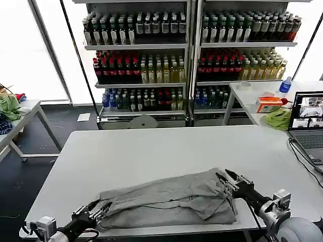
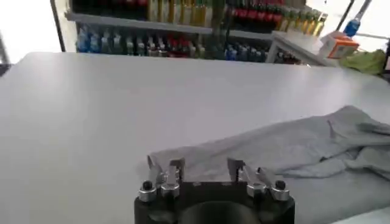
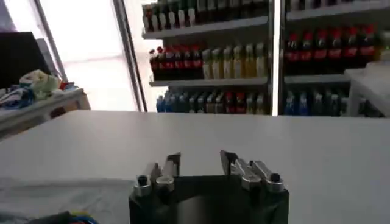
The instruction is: Fold and organize the clothes.
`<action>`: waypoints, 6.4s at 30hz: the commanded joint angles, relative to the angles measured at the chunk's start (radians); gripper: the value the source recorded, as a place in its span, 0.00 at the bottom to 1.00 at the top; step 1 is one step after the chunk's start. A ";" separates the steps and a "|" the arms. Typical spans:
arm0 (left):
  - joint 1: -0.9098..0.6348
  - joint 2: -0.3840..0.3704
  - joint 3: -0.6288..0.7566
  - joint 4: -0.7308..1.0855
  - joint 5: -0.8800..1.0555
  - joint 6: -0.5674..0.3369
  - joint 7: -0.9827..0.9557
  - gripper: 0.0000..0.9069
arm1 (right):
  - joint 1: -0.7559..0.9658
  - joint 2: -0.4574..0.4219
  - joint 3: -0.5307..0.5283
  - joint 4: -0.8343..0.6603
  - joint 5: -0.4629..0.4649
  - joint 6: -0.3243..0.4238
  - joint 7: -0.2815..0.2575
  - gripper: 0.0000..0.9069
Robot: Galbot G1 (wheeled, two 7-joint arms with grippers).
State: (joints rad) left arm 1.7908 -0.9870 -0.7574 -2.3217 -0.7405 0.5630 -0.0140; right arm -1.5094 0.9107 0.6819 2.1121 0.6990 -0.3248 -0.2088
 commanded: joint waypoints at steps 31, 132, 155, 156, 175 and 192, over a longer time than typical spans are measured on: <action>-0.047 -0.318 0.285 0.224 0.311 -0.335 -0.139 0.97 | -0.080 0.098 0.000 -0.055 -0.029 0.549 -0.015 1.00; -0.604 0.167 0.636 0.218 -0.285 -0.134 -0.245 0.01 | -0.080 0.196 0.024 -0.101 0.009 0.547 0.022 1.00; -0.596 0.110 0.636 0.240 -0.250 -0.103 -0.198 1.00 | -0.067 0.187 0.014 -0.106 0.011 0.545 0.019 1.00; -0.592 0.105 0.631 0.237 -0.248 -0.104 -0.199 1.00 | -0.064 0.183 0.014 -0.108 0.011 0.545 0.019 1.00; -0.321 0.097 0.203 0.105 -0.174 -0.066 -0.121 1.00 | -0.034 0.168 -0.006 -0.112 0.015 0.545 0.022 1.00; -0.192 -0.058 0.175 0.262 0.031 -0.176 -0.061 1.00 | -0.023 0.150 -0.035 -0.114 0.011 0.552 0.018 1.00</action>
State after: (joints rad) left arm 1.5405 -0.9855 -0.5317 -2.1229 -0.7997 0.4258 -0.0997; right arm -1.5337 1.0631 0.6508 1.9956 0.7104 0.2268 -0.1906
